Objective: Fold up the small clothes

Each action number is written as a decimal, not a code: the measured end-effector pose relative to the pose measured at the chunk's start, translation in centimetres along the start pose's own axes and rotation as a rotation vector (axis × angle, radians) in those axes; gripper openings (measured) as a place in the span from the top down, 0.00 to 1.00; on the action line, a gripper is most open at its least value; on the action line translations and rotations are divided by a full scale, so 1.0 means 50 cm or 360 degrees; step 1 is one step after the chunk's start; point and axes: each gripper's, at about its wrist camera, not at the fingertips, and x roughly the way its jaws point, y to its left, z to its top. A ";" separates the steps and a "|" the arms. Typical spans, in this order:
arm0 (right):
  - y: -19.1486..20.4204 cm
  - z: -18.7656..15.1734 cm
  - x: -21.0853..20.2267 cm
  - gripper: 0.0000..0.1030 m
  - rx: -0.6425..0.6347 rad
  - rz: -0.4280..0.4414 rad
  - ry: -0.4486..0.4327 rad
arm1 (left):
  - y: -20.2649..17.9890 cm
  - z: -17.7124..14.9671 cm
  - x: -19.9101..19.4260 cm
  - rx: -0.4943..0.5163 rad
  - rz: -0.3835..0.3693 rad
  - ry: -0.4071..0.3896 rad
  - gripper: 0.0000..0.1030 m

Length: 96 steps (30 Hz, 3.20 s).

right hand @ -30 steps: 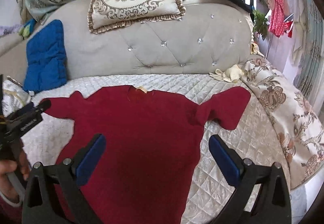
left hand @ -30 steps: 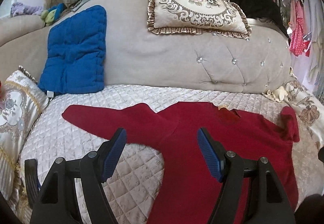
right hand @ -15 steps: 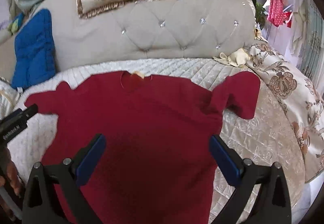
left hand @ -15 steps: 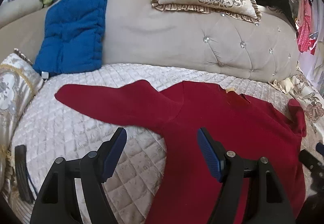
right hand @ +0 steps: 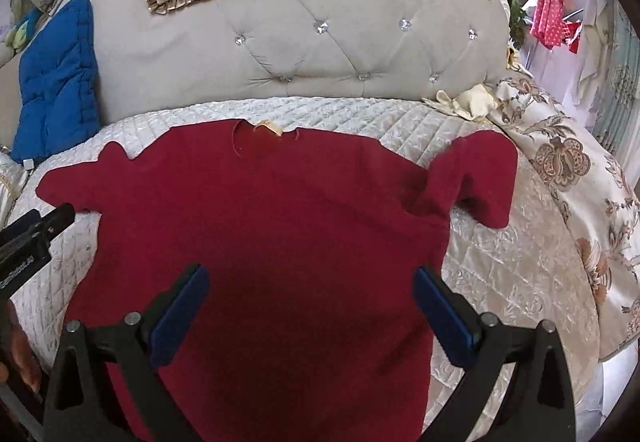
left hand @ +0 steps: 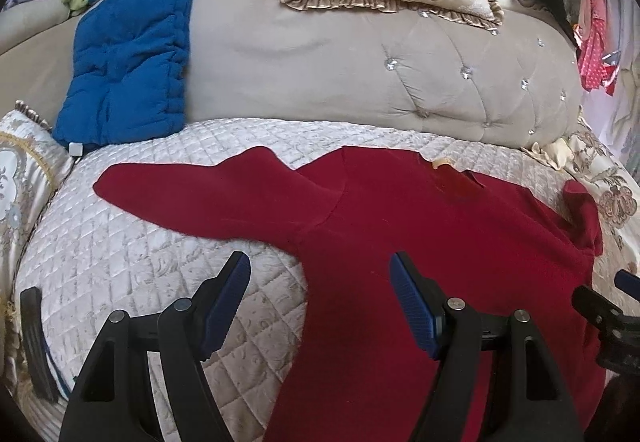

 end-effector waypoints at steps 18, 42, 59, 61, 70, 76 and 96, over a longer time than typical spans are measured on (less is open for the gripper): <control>-0.015 -0.005 0.027 0.00 0.0052 -0.0043 0.0064 | -0.018 -0.010 0.021 0.0019 -0.0063 0.0065 0.50; -0.010 -0.011 0.042 0.00 0.0068 -0.0034 0.0104 | -0.020 -0.019 0.030 0.0050 -0.0047 0.0077 0.50; -0.004 -0.005 0.049 0.00 0.0076 0.0015 0.0112 | -0.016 -0.020 0.039 0.0056 -0.0040 0.0094 0.50; -0.002 -0.004 0.050 0.00 0.0079 0.0020 0.0112 | -0.014 -0.021 0.040 0.0054 -0.0036 0.0094 0.50; 0.003 -0.007 0.054 0.00 0.0073 0.0038 0.0128 | -0.014 -0.023 0.044 0.0052 -0.0029 0.0101 0.50; 0.006 -0.007 0.055 0.00 0.0061 0.0041 0.0127 | -0.013 -0.023 0.045 0.0051 -0.0029 0.0105 0.50; 0.024 0.002 0.059 0.00 0.0026 0.0071 0.0131 | -0.009 -0.018 0.048 0.0037 -0.0024 0.0109 0.50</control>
